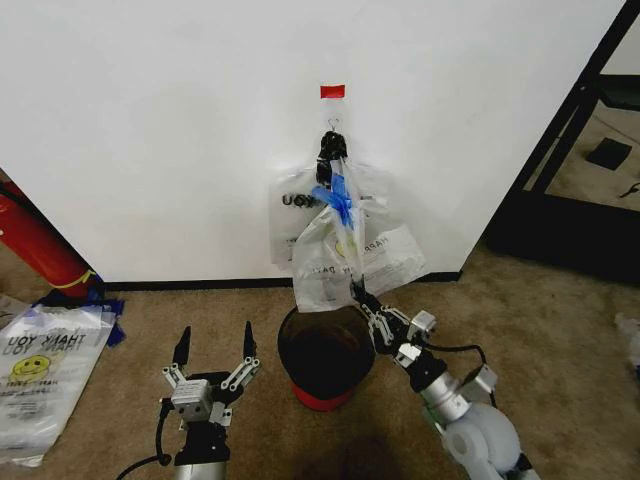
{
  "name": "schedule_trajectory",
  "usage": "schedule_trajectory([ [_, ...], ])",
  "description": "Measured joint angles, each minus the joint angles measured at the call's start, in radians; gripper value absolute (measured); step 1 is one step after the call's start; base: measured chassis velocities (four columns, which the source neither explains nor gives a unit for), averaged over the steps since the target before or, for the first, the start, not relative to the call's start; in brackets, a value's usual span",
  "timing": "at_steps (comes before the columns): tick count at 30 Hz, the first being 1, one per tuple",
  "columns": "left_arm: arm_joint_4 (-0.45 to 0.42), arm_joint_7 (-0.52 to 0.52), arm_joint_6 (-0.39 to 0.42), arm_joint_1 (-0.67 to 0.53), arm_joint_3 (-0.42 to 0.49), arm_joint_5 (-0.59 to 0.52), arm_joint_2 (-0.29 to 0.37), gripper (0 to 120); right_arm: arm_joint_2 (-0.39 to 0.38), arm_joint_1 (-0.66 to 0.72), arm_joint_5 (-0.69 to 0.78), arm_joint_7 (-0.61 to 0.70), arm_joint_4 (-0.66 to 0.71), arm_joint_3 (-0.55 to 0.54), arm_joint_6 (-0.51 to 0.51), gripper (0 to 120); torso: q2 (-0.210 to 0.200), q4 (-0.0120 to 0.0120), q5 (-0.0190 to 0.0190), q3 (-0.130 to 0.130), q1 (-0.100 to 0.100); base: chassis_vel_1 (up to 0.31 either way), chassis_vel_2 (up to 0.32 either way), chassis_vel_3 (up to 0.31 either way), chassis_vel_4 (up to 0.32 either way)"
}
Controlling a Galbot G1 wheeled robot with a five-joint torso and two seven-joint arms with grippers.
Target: Pick up the garbage bag from the wall and place it over the trash bin.
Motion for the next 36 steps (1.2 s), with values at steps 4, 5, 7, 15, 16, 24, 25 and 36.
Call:
schedule_trajectory([
  [4,-0.002,-0.001,-0.003,0.0,0.0,-0.004,0.003,100,0.012,-0.03,-0.066,-0.007,0.009,0.008,0.038,0,0.0,0.0002,0.0,0.0,0.0,0.0,0.0,0.0,0.0],
  [5,-0.002,-0.001,-0.004,0.001,0.0,-0.007,0.007,100,0.022,-0.05,-0.103,-0.008,0.018,0.01,0.058,0,0.0,0.0,0.0,0.0,0.0,0.0,0.0,0.0,0.0],
  [7,-0.002,-0.001,-0.005,0.001,0.002,-0.01,0.011,100,0.029,-0.072,-0.154,-0.01,0.022,0.015,0.088,0,0.0,0.0001,0.0,0.0,0.0,0.0,0.0,0.0,0.0],
  [15,0.005,-0.001,-0.007,-0.004,0.003,-0.019,0.015,100,0.041,-0.133,-0.242,-0.008,0.002,0.04,0.179,0,0.0,0.0,0.0,0.0,0.0,0.0,0.0,0.0,0.0],
  [16,0.008,-0.001,-0.007,-0.005,0.003,-0.02,0.015,100,0.048,-0.141,-0.25,-0.007,-0.006,0.044,0.196,0,0.0,0.0001,0.0,0.0,0.0,0.0,0.0,0.0,0.0],
  [24,0.021,-0.001,-0.008,-0.015,0.002,-0.034,0.016,100,0.093,-0.181,-0.317,0.001,-0.075,0.047,0.301,0,0.0,0.0,0.0,0.0,0.0,0.0,0.0,0.0,0.0],
  [25,0.023,-0.001,-0.008,-0.016,0.0,-0.037,0.016,100,0.099,-0.188,-0.327,0.005,-0.082,0.045,0.313,0,0.0,0.0,0.0,0.0,0.0,0.0,0.0,0.0,0.0],
  [36,0.037,-0.001,-0.008,-0.025,-0.004,-0.052,0.017,100,0.147,-0.245,-0.356,0.023,-0.114,0.044,0.387,0,0.0,0.0,-0.0001,0.0,0.0,0.0,0.0,0.0,0.0],
])
